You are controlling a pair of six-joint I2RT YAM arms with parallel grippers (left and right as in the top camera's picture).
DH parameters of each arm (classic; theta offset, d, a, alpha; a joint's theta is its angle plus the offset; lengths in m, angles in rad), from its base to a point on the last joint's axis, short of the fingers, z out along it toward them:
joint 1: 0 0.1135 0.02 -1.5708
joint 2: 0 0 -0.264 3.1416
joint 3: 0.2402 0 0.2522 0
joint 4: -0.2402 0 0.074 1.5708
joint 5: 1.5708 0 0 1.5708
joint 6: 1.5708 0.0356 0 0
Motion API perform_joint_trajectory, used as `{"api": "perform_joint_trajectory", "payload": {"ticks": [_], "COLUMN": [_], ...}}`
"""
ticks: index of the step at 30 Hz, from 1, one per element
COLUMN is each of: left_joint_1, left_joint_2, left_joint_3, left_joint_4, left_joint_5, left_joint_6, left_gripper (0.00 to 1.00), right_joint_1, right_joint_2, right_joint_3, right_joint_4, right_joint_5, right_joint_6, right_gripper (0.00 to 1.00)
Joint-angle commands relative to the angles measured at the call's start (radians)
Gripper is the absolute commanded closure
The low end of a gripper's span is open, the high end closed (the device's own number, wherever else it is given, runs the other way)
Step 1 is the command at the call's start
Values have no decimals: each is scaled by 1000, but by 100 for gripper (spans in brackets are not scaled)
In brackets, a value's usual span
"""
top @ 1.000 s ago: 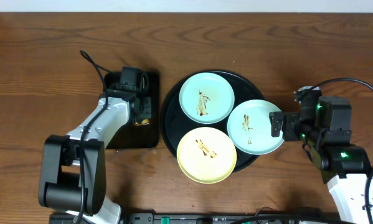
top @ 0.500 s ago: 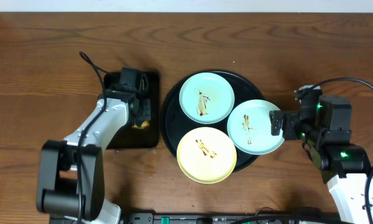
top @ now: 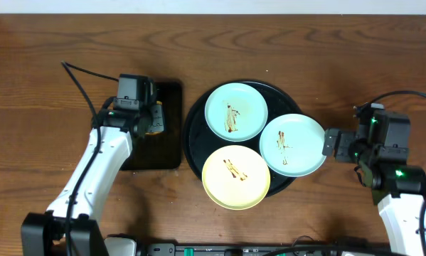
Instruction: Clean dirty plates on tray and stack at the side
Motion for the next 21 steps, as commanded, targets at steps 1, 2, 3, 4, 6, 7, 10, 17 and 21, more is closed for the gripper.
{"api": "perform_joint_trajectory", "payload": {"ticks": [1,2,3,4,6,7,10,17,21], "left_joint_1": [3,3,3,3,3,3,3,3,3], "left_joint_2": [-39,-42,-42,-42,-42,-42,-42,-42,-42], "left_joint_3": [6,6,6,6,6,6,6,6,6], "left_joint_4": [12,11,11,11,11,11,11,12,19], "left_joint_5": [-5,-5,-5,-5,-5,-5,-5,-6,-5], "left_joint_6": [-9,-9,-9,-9,-9,-9,-9,-9,-9], "left_gripper": [93,93,92,93,92,93,93,93,93], "right_joint_1": [-5,-5,-5,-5,-5,-5,-5,-5,-5], "right_joint_2": [43,54,66,83,118,136,201,342,407], "right_joint_3": [16,16,16,16,16,15,15,15,15], "right_joint_4": [-8,-8,-8,-9,-17,-19,-19,12,44], "right_joint_5": [-39,-57,-75,-94,-99,-100,-130,-137,-137], "right_joint_6": [16,15,15,15,16,16,15,16,15], "right_gripper": [2,3,5,6,10,12,15,37,53]}}
